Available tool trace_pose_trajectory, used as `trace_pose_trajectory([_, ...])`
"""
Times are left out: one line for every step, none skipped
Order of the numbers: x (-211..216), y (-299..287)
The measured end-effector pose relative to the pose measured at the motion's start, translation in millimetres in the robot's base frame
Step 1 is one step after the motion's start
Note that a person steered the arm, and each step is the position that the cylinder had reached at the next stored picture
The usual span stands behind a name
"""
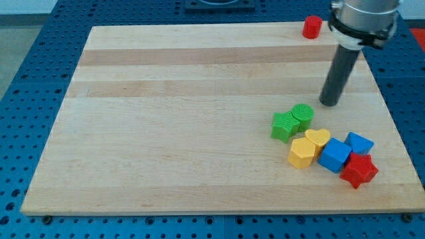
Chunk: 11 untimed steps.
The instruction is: Separate the green blocks
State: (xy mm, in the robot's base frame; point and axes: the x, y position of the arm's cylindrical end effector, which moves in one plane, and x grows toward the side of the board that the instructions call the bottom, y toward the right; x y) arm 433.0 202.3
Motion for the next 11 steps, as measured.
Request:
trace_pose_trajectory([19,9])
trace_pose_trajectory([34,8])
trace_pose_trajectory([46,-7])
trace_pose_trajectory([53,-30])
trace_pose_trajectory([53,-55])
trace_pose_trajectory([59,-79])
trace_pose_trajectory([62,-100])
trace_pose_trajectory([62,-106])
trace_pose_trajectory([62,-106])
trace_pose_trajectory([59,-105])
trace_pose_trajectory([51,-100])
